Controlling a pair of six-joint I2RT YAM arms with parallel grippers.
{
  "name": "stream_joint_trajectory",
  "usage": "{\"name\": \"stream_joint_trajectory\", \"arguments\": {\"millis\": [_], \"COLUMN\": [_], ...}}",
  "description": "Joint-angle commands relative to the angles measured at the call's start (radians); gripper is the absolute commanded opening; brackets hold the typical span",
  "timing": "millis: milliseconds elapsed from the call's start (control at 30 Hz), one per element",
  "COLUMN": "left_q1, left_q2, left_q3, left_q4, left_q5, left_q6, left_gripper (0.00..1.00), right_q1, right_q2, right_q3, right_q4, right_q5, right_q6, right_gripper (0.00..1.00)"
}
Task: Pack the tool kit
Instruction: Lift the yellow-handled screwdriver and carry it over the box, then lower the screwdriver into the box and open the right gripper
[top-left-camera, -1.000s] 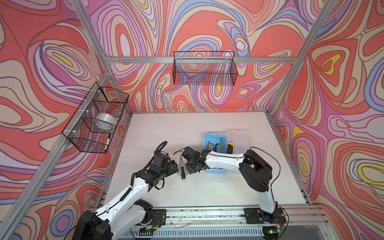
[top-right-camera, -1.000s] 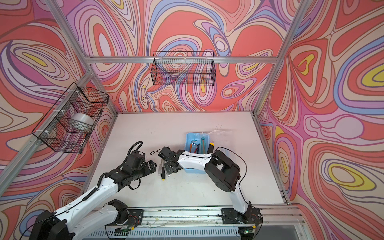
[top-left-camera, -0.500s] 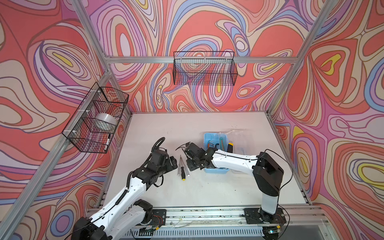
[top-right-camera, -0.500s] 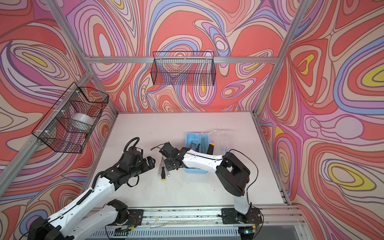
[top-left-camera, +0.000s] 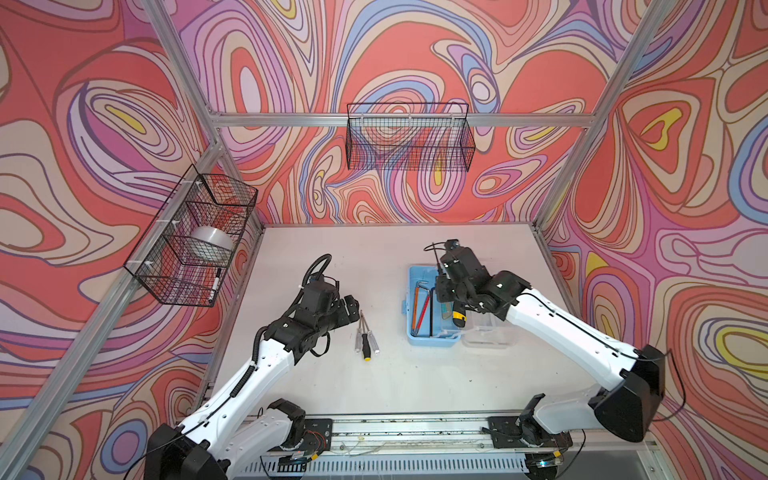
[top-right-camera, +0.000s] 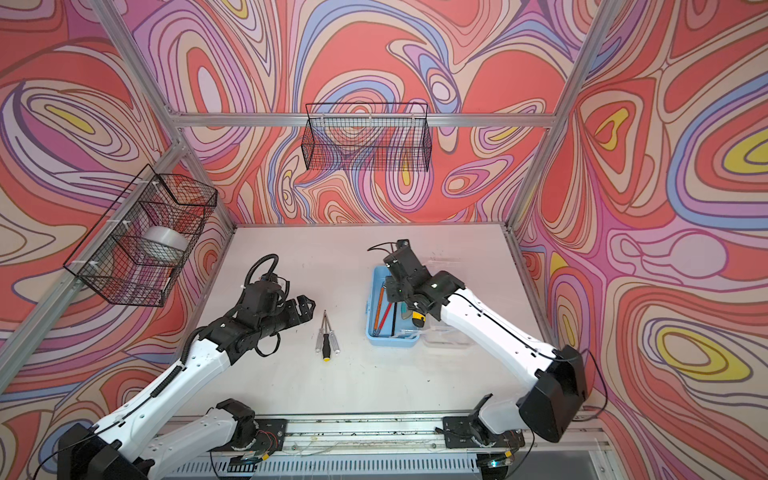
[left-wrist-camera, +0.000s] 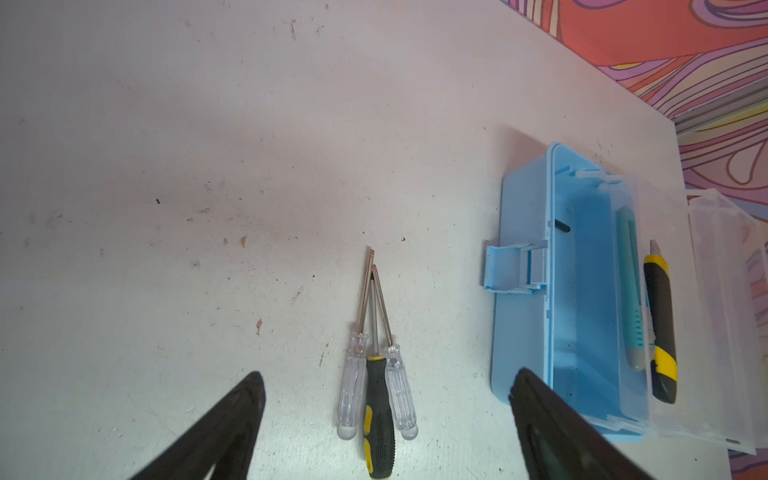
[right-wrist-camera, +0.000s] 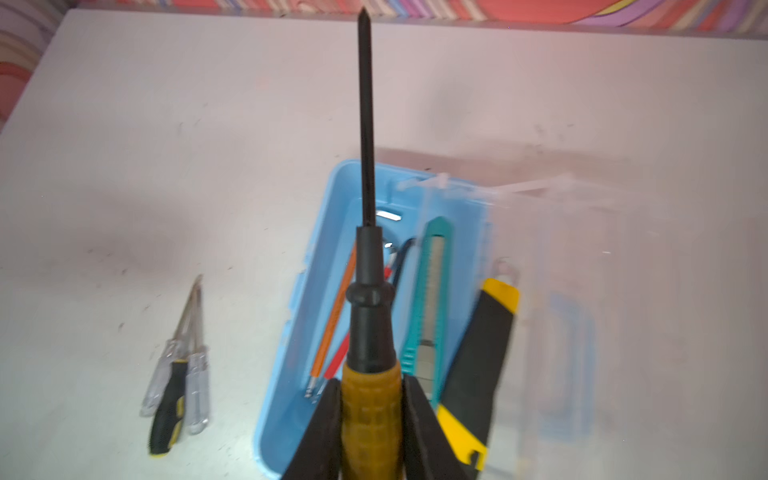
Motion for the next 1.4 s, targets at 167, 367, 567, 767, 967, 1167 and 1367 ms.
{"name": "stream_joint_trajectory", "arguments": {"millis": [167, 367, 567, 767, 967, 1167, 1367], "left_q1": [-0.012, -0.016, -0.018, -0.019, -0.019, -0.018, -0.018], "left_q2": [0.034, 0.050, 0.058, 0.065, 0.053, 0.046, 0.057], "left_q3": [0.002, -0.013, -0.027, -0.046, -0.053, -0.058, -0.030], "left_q4": [0.067, 0.089, 0.096, 0.117, 0.110, 0.110, 0.094], "left_q5": [0.041, 0.056, 0.055, 0.065, 0.058, 0.058, 0.047], "left_q6": [0.016, 0.010, 0.010, 0.001, 0.007, 0.010, 0.044], "left_gripper": [0.92, 0.92, 0.93, 0.92, 0.92, 0.93, 0.93], "right_q1": [-0.148, -0.180, -0.192, -0.193, -0.194, -0.192, -0.192], "right_q2": [-0.093, -0.067, -0.043, -0.015, -0.023, -0.019, -0.056], "right_q3": [-0.126, -0.199, -0.209, -0.234, -0.226, -0.193, -0.089], "right_q4": [-0.101, -0.055, -0.057, -0.033, -0.032, -0.059, -0.128], "right_q5": [0.016, -0.001, -0.028, -0.056, -0.056, -0.045, 0.005], "right_q6": [-0.056, -0.052, -0.039, -0.018, -0.013, -0.012, 0.000], "right_gripper": [0.00, 0.00, 0.00, 0.01, 0.27, 0.46, 0.44]}}
